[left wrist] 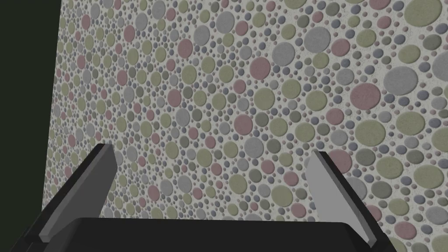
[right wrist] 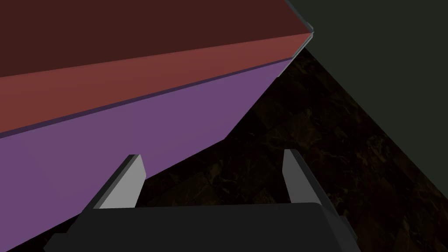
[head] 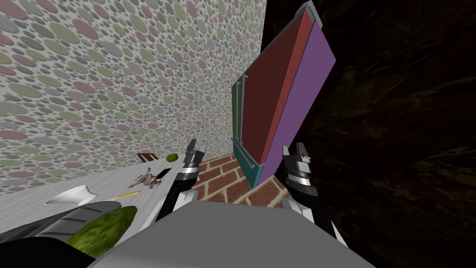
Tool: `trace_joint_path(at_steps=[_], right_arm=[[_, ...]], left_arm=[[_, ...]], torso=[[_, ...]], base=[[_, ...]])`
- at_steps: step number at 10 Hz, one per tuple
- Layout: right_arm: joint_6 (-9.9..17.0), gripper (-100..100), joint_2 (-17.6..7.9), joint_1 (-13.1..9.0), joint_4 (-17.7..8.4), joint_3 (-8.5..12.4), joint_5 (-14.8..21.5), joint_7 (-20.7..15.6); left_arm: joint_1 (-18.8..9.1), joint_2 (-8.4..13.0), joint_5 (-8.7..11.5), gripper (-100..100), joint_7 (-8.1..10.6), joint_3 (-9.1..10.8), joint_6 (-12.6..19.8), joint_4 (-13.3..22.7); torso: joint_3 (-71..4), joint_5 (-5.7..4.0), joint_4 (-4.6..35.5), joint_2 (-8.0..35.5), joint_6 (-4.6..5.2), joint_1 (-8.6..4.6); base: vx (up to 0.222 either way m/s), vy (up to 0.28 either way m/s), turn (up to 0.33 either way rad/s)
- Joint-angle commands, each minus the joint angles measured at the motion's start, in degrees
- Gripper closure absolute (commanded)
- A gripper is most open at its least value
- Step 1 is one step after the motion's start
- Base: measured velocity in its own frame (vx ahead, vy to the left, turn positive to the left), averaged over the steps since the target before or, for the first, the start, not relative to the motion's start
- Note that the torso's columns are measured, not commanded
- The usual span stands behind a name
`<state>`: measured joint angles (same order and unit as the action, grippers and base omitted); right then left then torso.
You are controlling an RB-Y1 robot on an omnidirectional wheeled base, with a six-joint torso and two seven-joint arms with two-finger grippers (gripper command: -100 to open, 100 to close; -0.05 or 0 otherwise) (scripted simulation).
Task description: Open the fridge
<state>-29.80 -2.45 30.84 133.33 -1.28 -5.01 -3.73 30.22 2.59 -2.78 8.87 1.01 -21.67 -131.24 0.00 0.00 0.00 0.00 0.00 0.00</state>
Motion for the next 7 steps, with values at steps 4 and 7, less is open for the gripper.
trace_joint_path(at_steps=[4, 7], right_arm=[[0.00, 0, 0.00, 0.00, 0.01, 0.00, 0.00, 0.00], [0.00, 0, 0.00, 0.00, 0.02, 0.00, 0.00, 0.00]], left_arm=[[0.00, 0.00, 0.00, 0, 0.00, 0.00, 0.00, -0.01], [0.00, 0.00, 0.00, 0, 0.00, 0.00, -0.01, -0.01]], torso=[[-28.50, 0.00, 14.24, 14.22, 0.00, 0.00], [-53.81, 0.00, 26.91, 26.93, 0.00, 0.00]], base=[[0.000, 0.000, 0.000], [0.000, 0.000, 0.000]])
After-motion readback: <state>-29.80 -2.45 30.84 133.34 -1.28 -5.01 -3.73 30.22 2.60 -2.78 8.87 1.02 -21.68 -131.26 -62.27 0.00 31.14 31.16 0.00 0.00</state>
